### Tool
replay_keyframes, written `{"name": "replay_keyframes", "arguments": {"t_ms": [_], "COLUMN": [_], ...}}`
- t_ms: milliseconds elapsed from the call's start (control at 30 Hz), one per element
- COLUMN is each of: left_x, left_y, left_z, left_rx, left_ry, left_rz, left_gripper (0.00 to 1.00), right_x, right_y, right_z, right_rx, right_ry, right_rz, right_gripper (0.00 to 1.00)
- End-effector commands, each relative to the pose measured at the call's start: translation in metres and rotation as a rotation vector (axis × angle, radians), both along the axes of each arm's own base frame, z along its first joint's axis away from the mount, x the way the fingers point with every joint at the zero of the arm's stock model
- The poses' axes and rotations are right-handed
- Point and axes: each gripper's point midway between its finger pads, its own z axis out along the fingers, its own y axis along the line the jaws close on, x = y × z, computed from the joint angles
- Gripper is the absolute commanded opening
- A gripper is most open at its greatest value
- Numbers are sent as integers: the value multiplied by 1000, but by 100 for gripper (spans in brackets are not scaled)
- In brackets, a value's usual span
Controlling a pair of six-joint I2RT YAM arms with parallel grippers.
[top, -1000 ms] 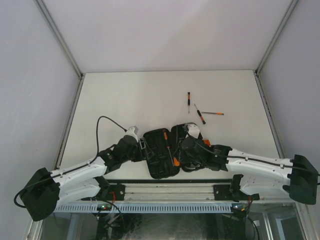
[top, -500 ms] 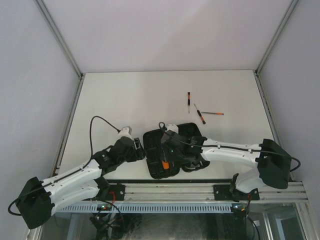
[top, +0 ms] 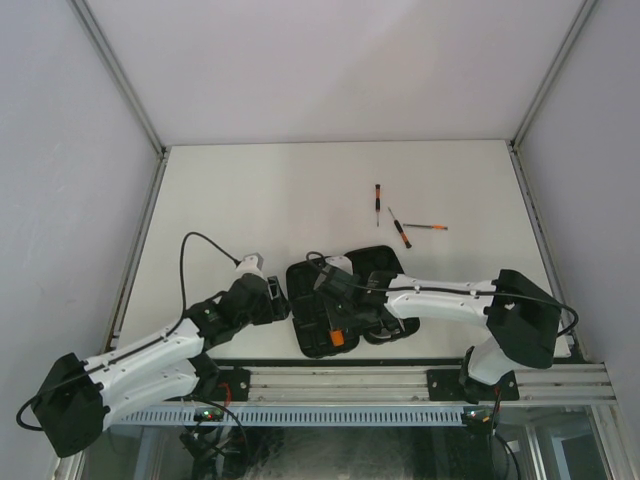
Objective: Sort the tools into containers
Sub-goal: Place the screwdriver in the storage box.
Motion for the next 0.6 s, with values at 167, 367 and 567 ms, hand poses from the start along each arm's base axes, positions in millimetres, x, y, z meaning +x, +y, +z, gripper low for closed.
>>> {"name": "replay_keyframes", "arguments": {"t_ms": [167,367,567], "left_x": [12,11,11], "left_y": [-12,-13,-14], "left_z": [17,16,16], "left_rx": [-29,-35,-36], "left_ry": [-46,-41,-41], "left_rz": [-16,-19,-17], "left_gripper": [64,64,64], "right_x": [-4,-7,-10], "right_y": [22,20,17], "right_z": [3,-5,-10], "right_rx": [55,33,10], "right_ry": [32,57,69], "right_rz": [29,26,22], "right_gripper": [2,7,14]}}
